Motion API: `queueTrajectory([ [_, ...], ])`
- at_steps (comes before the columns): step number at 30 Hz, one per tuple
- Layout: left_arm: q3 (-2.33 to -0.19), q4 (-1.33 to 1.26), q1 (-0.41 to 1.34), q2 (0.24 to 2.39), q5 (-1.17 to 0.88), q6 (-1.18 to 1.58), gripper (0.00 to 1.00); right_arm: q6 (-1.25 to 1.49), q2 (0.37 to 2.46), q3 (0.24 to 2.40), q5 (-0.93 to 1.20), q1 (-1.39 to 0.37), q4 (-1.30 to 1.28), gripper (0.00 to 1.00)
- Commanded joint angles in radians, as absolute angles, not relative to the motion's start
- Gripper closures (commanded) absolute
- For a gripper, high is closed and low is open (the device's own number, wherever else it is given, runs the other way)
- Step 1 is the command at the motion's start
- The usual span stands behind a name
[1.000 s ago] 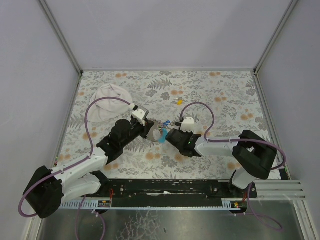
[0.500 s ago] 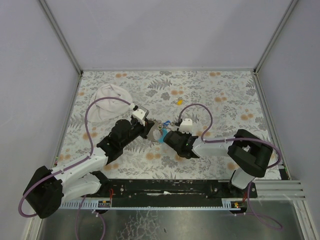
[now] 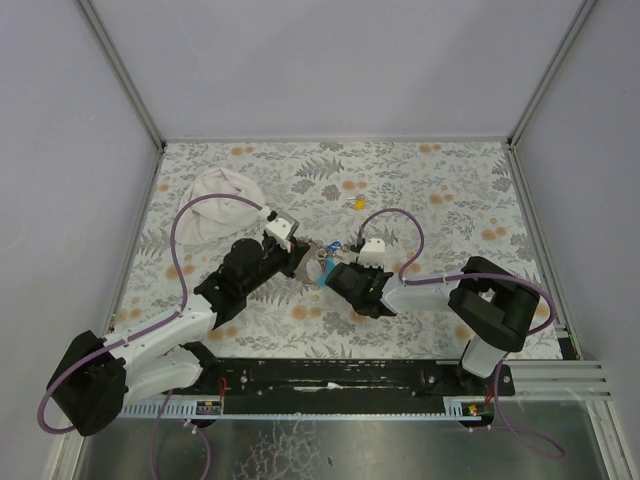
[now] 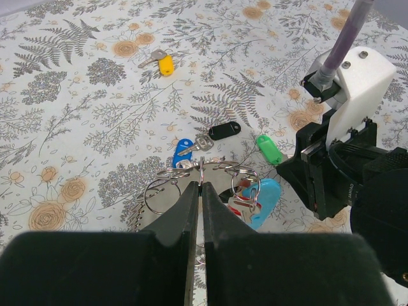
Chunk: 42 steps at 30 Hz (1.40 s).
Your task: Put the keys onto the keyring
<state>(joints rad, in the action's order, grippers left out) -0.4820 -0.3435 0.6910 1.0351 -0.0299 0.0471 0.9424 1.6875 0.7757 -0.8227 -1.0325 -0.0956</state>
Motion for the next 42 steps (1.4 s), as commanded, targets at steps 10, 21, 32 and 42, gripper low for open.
queueTrajectory([
  [10,-0.480,-0.334,0.690,1.048,-0.040,0.046,1.00,0.978,1.701,0.800,-0.918,-1.040,-0.092,0.91],
  [21,-0.474,-0.334,0.690,1.037,-0.069,0.029,1.00,0.714,1.514,0.725,-0.888,-1.041,-0.013,1.00],
  [32,-0.466,-0.340,0.690,1.022,-0.162,-0.020,1.00,0.377,1.347,0.736,-0.739,-1.040,-0.020,1.00],
  [42,-0.468,-0.336,0.691,1.034,-0.266,-0.062,1.00,0.014,1.071,0.587,-0.412,-1.026,0.210,1.00],
])
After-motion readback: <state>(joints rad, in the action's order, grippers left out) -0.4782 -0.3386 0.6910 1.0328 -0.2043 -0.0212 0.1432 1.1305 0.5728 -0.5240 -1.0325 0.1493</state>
